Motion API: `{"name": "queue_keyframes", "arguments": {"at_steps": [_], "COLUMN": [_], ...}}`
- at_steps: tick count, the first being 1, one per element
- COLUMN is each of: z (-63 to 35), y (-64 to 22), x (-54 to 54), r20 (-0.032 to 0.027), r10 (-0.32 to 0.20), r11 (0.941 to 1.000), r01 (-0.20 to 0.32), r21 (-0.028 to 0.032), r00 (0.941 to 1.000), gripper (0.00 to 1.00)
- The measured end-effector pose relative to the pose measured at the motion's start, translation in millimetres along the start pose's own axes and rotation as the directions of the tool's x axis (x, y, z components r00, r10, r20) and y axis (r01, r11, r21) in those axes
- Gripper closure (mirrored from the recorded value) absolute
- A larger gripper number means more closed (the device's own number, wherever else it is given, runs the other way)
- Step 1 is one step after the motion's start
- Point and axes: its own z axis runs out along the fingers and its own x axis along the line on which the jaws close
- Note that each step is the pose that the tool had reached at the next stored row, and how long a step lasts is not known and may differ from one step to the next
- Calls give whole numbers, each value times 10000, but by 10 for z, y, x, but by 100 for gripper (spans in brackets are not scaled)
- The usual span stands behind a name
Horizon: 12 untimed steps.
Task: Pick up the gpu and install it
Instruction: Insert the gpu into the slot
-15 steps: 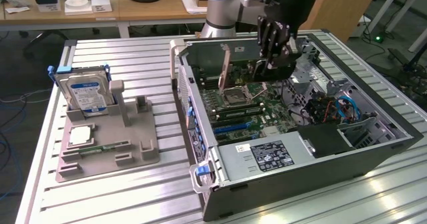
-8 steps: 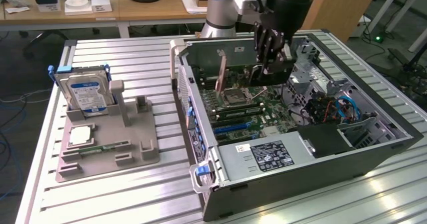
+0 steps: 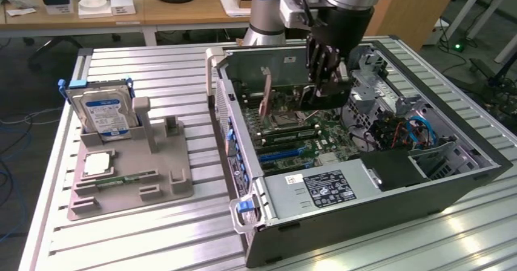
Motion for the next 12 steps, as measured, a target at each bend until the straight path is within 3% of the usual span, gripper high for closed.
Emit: {"name": "queue_keyframes", "arguments": {"at_steps": [3, 12], "z": [54, 218], "y": [7, 54], "x": [2, 10], "r20": [-1, 0], "r10": [-226, -236], "r11": [9997, 9997], "r01": [226, 236], "r21": [-11, -19], "r00": [9997, 9997], "gripper": [73, 73]}}
